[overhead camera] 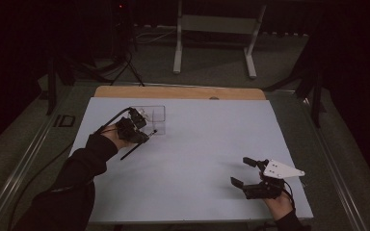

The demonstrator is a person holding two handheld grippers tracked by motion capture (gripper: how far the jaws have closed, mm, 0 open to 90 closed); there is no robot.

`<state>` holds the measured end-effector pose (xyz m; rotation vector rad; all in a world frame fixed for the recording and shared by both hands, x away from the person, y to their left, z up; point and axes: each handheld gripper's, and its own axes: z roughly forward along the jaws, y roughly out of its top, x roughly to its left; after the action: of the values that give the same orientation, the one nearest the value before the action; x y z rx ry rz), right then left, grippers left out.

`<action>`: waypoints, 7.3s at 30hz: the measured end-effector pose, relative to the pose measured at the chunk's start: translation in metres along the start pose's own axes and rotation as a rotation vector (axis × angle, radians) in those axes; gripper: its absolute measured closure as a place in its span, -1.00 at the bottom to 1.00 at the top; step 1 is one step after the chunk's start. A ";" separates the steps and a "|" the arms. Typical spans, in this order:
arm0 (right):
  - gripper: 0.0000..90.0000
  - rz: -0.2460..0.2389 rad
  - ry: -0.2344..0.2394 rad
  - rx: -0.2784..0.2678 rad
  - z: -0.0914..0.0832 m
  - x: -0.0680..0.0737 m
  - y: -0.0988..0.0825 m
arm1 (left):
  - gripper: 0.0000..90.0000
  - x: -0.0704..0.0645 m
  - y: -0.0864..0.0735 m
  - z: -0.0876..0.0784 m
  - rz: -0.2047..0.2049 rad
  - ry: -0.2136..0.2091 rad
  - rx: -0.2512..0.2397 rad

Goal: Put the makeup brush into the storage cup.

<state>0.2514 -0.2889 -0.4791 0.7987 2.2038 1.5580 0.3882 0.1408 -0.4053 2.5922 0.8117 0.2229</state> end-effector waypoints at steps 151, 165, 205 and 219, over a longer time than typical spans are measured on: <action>-0.71 0.009 0.026 -0.007 0.004 -0.001 0.001 | 0.89 0.050 0.019 -0.022 -0.275 0.303 -1.037; -0.71 0.006 0.026 -0.005 0.004 -0.001 0.001 | 0.89 0.054 0.007 -0.003 -0.375 0.290 -0.965; -0.71 0.005 0.022 0.000 0.005 -0.001 0.001 | 0.89 0.047 -0.001 0.044 -0.430 0.257 -0.714; -0.71 0.003 0.022 0.000 0.004 -0.001 0.001 | 0.05 0.049 0.006 0.052 -0.479 0.277 -0.564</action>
<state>0.2548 -0.2858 -0.4798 0.7893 2.2189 1.5759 0.4448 0.1470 -0.4482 1.8086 1.2298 0.5777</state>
